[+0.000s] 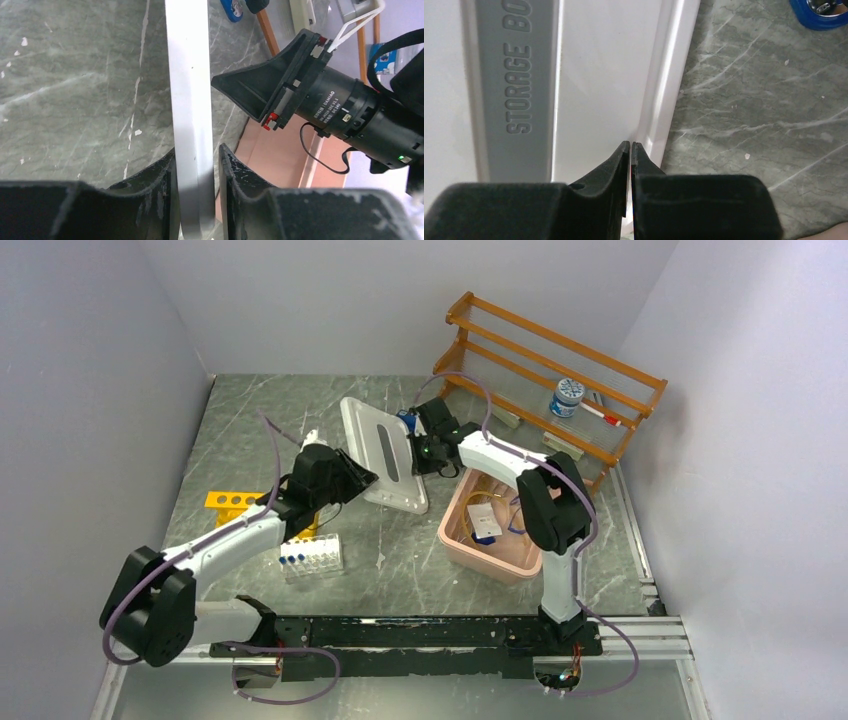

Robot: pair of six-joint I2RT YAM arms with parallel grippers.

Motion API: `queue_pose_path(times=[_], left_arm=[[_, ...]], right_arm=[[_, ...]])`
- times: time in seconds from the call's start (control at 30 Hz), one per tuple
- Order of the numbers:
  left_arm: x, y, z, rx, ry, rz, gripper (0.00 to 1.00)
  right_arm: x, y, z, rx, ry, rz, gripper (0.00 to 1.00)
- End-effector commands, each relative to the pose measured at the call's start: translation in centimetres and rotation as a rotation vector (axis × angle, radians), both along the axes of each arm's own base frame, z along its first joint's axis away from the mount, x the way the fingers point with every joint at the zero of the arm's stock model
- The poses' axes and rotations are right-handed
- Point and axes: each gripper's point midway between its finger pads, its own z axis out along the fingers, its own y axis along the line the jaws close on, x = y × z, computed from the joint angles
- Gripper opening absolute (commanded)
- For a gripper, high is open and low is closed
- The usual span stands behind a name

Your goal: Organize the chemistry lab equipment

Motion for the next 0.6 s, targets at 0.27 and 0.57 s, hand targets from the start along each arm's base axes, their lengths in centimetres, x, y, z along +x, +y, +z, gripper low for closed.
queue_pose_path(times=[0.27, 0.57], left_arm=[[1.2, -2.0, 3.2, 0.149, -0.121, -0.184, 0.05], [0.7, -1.4, 13.9, 0.210, -0.415, -0.269, 0.05]], right_arm=[[0.7, 0.5, 5.3, 0.103, -0.120, -0.050, 0.19], [-0.4, -0.6, 17.1, 0.315, -0.348, -0.117, 0.48]])
